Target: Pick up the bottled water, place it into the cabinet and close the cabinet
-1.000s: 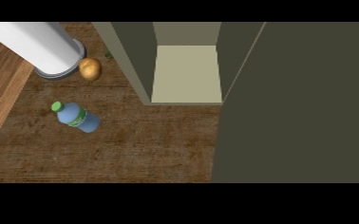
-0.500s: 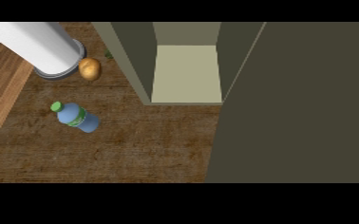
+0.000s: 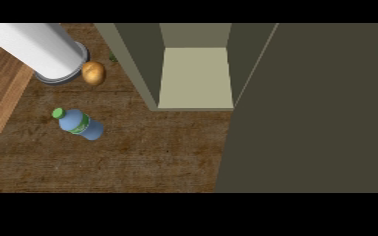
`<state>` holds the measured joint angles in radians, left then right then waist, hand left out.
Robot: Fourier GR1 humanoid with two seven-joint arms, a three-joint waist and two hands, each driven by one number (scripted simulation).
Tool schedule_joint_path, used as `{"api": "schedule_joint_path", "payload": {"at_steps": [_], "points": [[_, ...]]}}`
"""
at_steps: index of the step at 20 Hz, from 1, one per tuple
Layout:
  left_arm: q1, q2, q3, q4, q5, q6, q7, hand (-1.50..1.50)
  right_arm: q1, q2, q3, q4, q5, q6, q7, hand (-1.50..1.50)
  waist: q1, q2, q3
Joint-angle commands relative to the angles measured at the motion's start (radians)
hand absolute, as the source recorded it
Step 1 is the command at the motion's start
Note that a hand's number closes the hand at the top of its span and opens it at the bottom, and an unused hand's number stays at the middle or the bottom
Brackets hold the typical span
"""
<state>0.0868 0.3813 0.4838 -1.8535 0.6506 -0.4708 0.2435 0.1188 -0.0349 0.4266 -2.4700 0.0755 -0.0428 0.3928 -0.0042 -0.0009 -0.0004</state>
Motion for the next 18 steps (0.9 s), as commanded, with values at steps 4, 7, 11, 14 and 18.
{"api": "schedule_joint_path", "payload": {"at_steps": [4,7,11,14,18], "points": [[-0.037,-0.070,-0.050,0.122,-0.183,-0.007,-0.099,-1.50,0.145,-0.058,0.085,-0.062,0.074,0.008,-0.090,-1.50,-0.008,-0.001,0.000],[-0.096,-0.016,-0.010,0.269,-0.181,-0.056,-0.150,-1.50,0.009,-0.015,0.079,-0.059,0.108,-0.046,0.028,-1.50,-0.003,0.001,-0.001],[-0.115,-0.030,-0.031,0.414,-0.276,-0.072,-0.236,-1.50,0.038,-0.038,0.098,-0.054,0.115,-0.057,-0.007,-1.50,-0.007,0.001,-0.001],[-0.086,-0.092,-0.078,0.436,-0.375,-0.050,-0.314,-1.50,0.040,-0.040,0.174,-0.090,0.180,-0.086,0.035,-1.50,-0.010,-0.001,-0.002],[-0.165,-0.007,-0.045,0.639,-0.366,-0.100,-0.333,-1.50,0.067,-0.064,0.144,-0.096,0.139,-0.093,-0.011,-1.50,-0.013,0.000,-0.001]]}}
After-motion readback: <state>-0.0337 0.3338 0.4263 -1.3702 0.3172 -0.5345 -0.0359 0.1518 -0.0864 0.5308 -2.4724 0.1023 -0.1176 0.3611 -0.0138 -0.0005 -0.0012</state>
